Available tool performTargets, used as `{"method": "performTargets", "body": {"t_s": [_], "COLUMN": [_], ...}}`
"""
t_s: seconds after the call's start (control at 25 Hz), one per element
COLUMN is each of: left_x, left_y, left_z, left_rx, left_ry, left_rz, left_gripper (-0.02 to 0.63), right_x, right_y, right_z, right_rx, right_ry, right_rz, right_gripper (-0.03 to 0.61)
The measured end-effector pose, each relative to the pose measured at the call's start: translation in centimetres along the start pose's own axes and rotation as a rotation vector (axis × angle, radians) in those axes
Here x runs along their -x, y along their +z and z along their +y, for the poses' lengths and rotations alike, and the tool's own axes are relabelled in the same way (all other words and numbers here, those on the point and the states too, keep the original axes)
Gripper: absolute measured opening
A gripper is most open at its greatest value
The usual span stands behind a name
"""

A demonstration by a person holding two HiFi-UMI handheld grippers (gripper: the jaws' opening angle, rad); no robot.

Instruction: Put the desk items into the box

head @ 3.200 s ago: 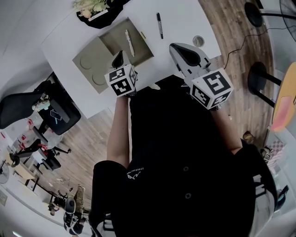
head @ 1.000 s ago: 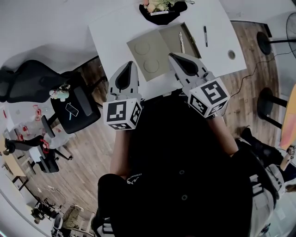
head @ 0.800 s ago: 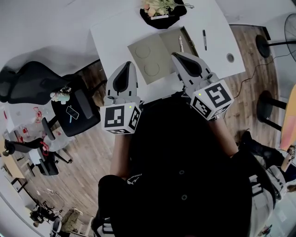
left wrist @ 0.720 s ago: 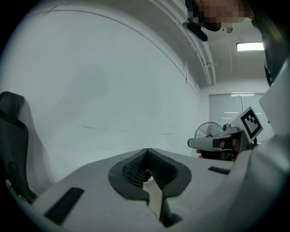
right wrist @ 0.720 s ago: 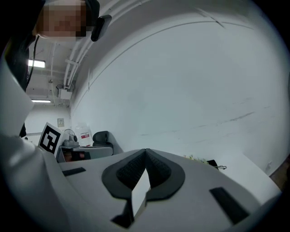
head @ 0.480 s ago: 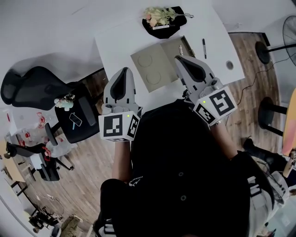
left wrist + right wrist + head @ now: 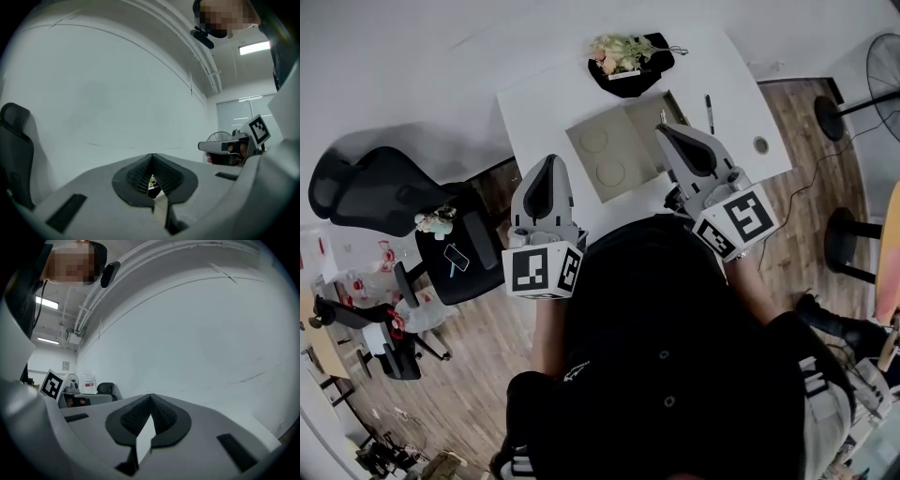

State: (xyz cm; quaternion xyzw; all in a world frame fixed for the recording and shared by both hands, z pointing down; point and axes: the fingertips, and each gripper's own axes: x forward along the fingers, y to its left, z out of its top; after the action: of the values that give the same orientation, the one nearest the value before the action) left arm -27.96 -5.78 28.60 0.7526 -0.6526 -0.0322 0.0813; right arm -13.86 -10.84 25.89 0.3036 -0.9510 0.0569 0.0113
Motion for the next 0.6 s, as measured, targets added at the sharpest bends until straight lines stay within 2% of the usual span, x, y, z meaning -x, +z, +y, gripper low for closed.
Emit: {"method": "performTargets", "body": {"t_s": [0.6], "left_x": [0.2], "left_y": [0.0], "left_z": [-0.5], "left_rx": [-0.016], "left_ry": [0.003], "left_rz": [-0.010], "left_gripper": [0.008], "right_x": [1.1], "right_y": [-0.3], "right_z": [-1.2], "right_rx": [-0.019], "right_ry": [-0.027], "right_rz": [0.012], "right_gripper": [-0.002]}}
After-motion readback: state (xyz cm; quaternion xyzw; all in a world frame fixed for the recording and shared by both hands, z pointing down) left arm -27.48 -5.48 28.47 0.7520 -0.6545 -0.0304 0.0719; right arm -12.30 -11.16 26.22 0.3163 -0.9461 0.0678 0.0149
